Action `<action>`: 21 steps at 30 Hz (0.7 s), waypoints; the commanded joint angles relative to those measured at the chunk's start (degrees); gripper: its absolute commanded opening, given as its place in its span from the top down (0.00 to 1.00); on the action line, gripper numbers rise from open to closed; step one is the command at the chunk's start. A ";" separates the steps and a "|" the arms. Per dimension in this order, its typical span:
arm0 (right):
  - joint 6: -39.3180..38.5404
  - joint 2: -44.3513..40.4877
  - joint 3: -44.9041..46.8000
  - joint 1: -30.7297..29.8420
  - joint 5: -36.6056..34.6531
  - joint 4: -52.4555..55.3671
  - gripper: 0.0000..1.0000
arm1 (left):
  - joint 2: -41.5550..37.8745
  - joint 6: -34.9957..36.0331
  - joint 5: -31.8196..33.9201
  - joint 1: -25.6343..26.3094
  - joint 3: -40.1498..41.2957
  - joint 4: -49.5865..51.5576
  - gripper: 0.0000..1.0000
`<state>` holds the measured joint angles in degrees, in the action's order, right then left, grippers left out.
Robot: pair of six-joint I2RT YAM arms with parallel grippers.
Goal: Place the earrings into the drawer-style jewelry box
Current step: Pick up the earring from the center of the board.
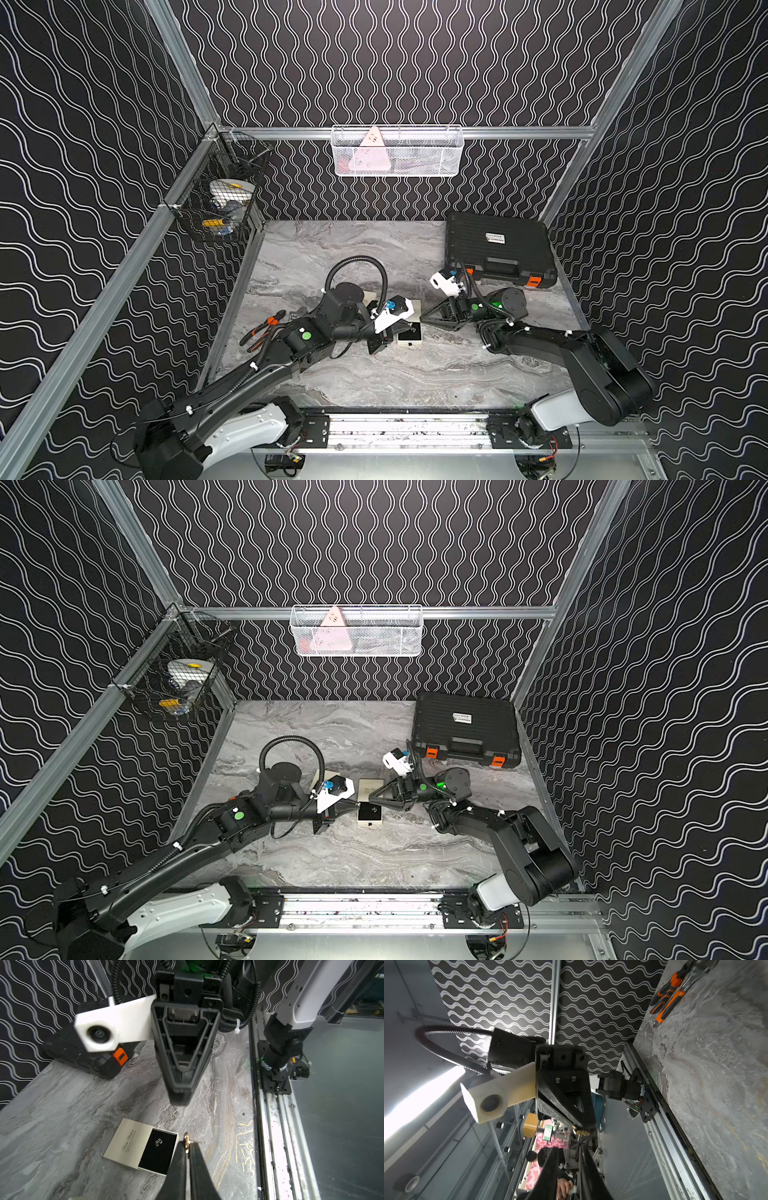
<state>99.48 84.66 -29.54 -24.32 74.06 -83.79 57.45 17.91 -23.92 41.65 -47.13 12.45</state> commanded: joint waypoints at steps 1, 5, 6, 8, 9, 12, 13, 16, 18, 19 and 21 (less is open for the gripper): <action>1.64 -2.65 0.70 1.27 -3.78 2.95 0.77 | -1.53 2.48 8.87 1.08 1.51 -1.57 1.00; -19.39 -13.16 -1.91 1.47 -7.53 42.83 0.77 | -2.56 4.35 21.09 4.52 3.79 -4.90 1.00; -34.54 -16.98 -6.18 1.49 -11.76 66.35 0.76 | -2.28 4.41 24.09 5.36 4.10 -5.48 1.00; -56.22 -20.39 -16.62 0.92 -28.17 103.51 0.74 | -1.12 4.54 28.42 6.67 3.93 -5.30 1.00; -59.98 -19.94 -19.46 0.76 -33.66 110.77 0.74 | -0.29 4.54 30.08 7.21 3.59 -4.57 1.00; -63.04 -16.86 -22.12 0.88 -37.72 117.24 0.74 | 2.63 2.89 35.32 8.92 1.99 -2.09 1.00; -62.13 -15.83 -21.94 0.92 -36.48 116.73 0.75 | 3.16 2.75 36.08 9.54 1.71 -1.61 1.00; -56.20 -14.26 -20.28 0.36 -34.34 113.90 0.79 | 2.07 3.88 39.66 12.89 3.72 -3.85 1.00; -52.60 -14.43 -20.11 0.39 -34.70 114.29 0.78 | 1.26 5.55 43.07 15.75 5.51 -5.91 1.00; -51.07 -14.83 -20.12 0.34 -34.99 114.62 0.77 | 1.26 6.11 44.47 16.93 6.05 -6.31 1.00; -45.50 -16.45 -19.17 0.38 -34.07 112.24 0.78 | 1.47 7.27 46.42 19.33 6.89 -6.95 1.00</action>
<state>47.66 69.67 -49.45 -23.92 40.53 26.96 59.00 22.61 16.40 59.00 -41.10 8.62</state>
